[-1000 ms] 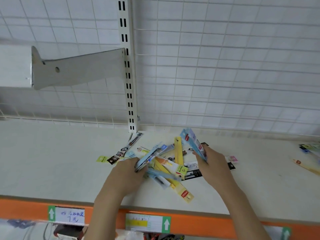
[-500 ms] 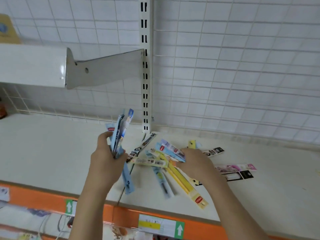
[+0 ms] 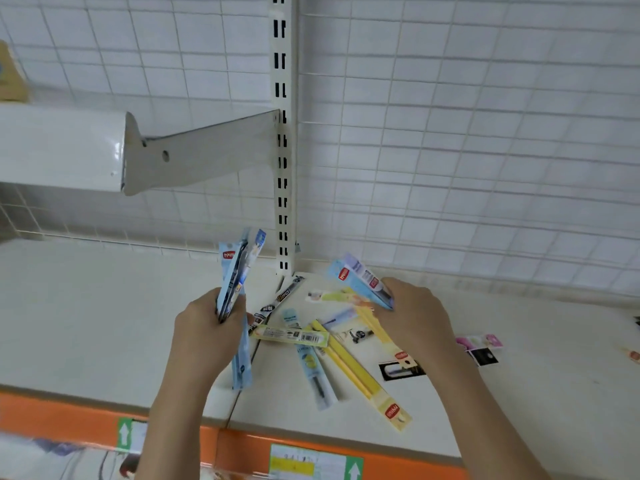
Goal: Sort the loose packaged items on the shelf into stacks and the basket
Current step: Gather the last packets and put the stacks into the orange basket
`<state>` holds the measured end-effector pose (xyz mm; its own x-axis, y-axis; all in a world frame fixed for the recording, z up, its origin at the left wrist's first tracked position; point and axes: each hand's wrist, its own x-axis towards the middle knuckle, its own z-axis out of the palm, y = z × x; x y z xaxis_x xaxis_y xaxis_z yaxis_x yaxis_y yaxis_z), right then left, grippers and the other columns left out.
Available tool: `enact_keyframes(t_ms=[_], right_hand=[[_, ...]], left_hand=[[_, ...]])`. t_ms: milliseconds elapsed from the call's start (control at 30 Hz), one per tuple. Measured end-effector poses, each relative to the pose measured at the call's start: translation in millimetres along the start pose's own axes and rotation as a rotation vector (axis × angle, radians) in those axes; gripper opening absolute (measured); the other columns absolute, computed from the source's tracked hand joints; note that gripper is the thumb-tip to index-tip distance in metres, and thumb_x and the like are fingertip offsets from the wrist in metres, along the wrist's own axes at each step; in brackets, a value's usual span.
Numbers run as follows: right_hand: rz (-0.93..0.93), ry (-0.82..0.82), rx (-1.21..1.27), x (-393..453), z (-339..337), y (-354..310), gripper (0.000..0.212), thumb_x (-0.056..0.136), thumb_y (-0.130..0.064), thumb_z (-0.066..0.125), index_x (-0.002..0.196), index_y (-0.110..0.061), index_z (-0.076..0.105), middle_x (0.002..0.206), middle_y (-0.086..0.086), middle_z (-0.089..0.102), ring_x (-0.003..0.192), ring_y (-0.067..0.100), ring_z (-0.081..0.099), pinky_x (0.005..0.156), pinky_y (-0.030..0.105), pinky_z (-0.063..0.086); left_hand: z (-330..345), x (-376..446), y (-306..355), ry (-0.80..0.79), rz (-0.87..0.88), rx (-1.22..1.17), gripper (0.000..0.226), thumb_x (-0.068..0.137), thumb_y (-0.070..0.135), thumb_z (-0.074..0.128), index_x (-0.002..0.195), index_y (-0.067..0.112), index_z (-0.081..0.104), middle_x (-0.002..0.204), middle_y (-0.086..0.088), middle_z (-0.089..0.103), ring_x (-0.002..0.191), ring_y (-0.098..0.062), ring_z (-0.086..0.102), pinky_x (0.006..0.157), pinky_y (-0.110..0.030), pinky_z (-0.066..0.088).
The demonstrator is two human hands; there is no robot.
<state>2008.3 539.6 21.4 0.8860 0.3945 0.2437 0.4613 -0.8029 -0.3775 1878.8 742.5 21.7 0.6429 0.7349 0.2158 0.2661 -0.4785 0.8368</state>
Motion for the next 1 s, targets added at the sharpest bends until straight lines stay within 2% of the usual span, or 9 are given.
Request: enact_keyframes(t_ms=[200,267,400,500,567,700,767,867,1000], right_hand=[[-0.074,0.11,0.027,-11,-18,0,0.013,0.083,-0.021,0.055,0.073,-0.024,0.046,0.058,-0.003,0.044,0.065,0.024,0.049,0.053,0.029,0.034],[-0.075,0.098,0.029,-14,-16,1,0.021,0.083,-0.022,0.055,0.07,-0.026,0.04,0.06,-0.003,0.047,0.065,0.022,0.047,0.051,0.027,0.032],[-0.088,0.113,0.055,-16,-14,3,0.006,0.085,-0.027,0.056,0.087,-0.022,0.053,0.075,-0.004,0.061,0.07,0.023,0.052,0.056,0.028,0.038],[-0.08,0.149,0.186,-16,-9,3,0.017,0.085,-0.037,0.062,0.083,-0.023,0.053,0.069,-0.008,0.059,0.068,0.016,0.058,0.058,0.027,0.042],[-0.013,0.178,0.42,-15,-9,3,0.018,0.084,-0.028,0.066,0.082,-0.021,0.05,0.066,-0.01,0.054,0.062,0.014,0.053,0.052,0.018,0.039],[0.046,0.068,0.688,-13,-14,2,0.034,0.086,-0.013,0.063,0.109,-0.027,0.042,0.083,-0.006,0.058,0.067,0.014,0.056,0.057,0.015,0.044],[0.023,0.028,0.621,-13,-12,3,0.034,0.089,-0.015,0.058,0.113,-0.033,0.04,0.083,-0.011,0.058,0.067,0.012,0.057,0.059,0.018,0.046],[-0.014,0.041,0.404,-14,-9,4,0.005,0.093,-0.028,0.053,0.097,-0.025,0.05,0.07,-0.008,0.057,0.061,0.013,0.054,0.054,0.02,0.042],[0.001,0.032,0.299,-12,-6,4,0.031,0.086,-0.044,0.061,0.101,-0.019,0.051,0.084,-0.009,0.061,0.077,0.016,0.061,0.067,0.031,0.048]], left_hand=[[11,-2,7,-0.045,0.051,0.01,0.029,0.094,0.019,0.05,0.076,-0.001,0.06,0.061,0.0,0.063,0.049,-0.012,0.044,0.047,-0.023,0.03],[11,-2,8,-0.058,0.058,0.001,0.027,0.094,0.019,0.05,0.071,0.007,0.059,0.063,0.003,0.065,0.052,-0.01,0.047,0.048,-0.021,0.031],[11,-5,9,-0.06,0.062,-0.001,0.034,0.094,0.018,0.05,0.061,0.017,0.048,0.052,0.007,0.056,0.047,-0.008,0.041,0.046,-0.021,0.028],[10,-3,7,-0.08,0.052,-0.01,0.024,0.095,0.019,0.047,0.073,0.013,0.056,0.062,0.007,0.063,0.051,-0.008,0.046,0.048,-0.021,0.031],[9,-1,5,-0.085,0.038,-0.018,0.022,0.096,0.019,0.045,0.083,0.007,0.059,0.066,0.004,0.064,0.054,-0.01,0.049,0.049,-0.02,0.033],[9,1,2,-0.096,0.011,-0.058,0.022,0.097,0.019,0.042,0.094,0.006,0.06,0.071,-0.001,0.066,0.06,-0.012,0.052,0.051,-0.023,0.036],[11,2,3,-0.118,0.001,-0.073,0.02,0.098,0.02,0.041,0.096,0.01,0.059,0.07,-0.002,0.065,0.06,-0.014,0.053,0.052,-0.024,0.037],[14,3,3,-0.154,-0.015,-0.088,0.021,0.098,0.021,0.041,0.092,0.01,0.057,0.065,-0.004,0.06,0.055,-0.016,0.051,0.052,-0.025,0.038],[15,7,-2,-0.16,0.001,0.029,0.033,0.093,0.028,0.05,0.067,0.009,0.044,0.057,-0.004,0.046,0.052,-0.02,0.041,0.05,-0.029,0.033]])
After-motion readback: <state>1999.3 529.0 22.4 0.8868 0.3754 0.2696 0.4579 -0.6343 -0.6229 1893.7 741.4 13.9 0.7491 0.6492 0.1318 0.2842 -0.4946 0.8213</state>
